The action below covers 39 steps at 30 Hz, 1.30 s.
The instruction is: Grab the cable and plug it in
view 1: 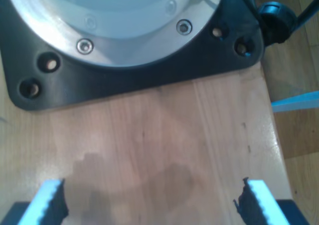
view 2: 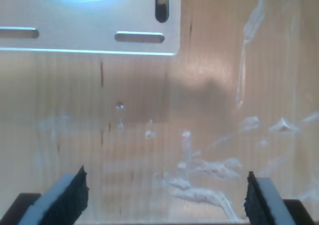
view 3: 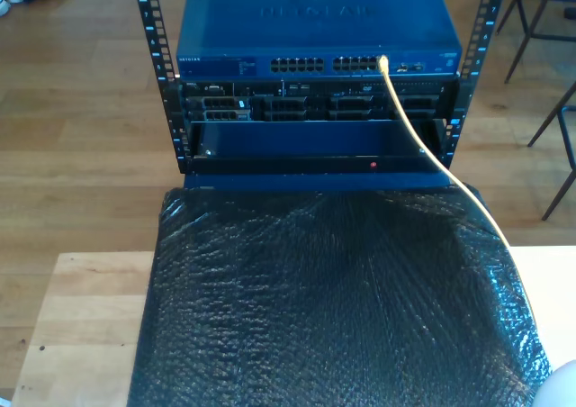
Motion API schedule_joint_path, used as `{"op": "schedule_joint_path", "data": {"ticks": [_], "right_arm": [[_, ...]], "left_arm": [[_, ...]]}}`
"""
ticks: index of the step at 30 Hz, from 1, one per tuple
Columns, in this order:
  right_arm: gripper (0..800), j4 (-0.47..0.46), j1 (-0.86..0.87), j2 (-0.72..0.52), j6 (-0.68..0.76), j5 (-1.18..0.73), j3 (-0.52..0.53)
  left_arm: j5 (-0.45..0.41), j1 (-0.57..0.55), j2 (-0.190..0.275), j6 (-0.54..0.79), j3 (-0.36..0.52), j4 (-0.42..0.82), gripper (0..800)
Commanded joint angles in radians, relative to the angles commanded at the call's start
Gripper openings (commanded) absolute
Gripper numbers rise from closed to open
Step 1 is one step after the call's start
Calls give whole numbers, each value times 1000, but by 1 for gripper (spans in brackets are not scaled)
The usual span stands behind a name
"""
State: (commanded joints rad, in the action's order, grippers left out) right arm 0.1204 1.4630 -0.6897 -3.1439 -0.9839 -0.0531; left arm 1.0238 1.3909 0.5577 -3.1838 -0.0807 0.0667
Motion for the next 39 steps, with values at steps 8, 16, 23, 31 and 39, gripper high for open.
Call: {"op": "schedule_joint_path", "data": {"ticks": [8, 16, 23, 31, 39], "right_arm": [[798, -2, 0, 12, -3, 74, 37], [799, -17, 3, 9, -14, 117, 57], [799, -17, 2, 3, -14, 175, 80], [799, -17, 2, 5, -14, 175, 80], [799, -17, 2, 3, -14, 175, 80]], "left_arm": [[0, 0, 0, 0, 0, 0, 800], [0, 0, 0, 0, 0, 0, 800], [0, 0, 0, 0, 0, 0, 800], [0, 0, 0, 0, 0, 0, 800], [0, 0, 0, 0, 0, 0, 800]]}}
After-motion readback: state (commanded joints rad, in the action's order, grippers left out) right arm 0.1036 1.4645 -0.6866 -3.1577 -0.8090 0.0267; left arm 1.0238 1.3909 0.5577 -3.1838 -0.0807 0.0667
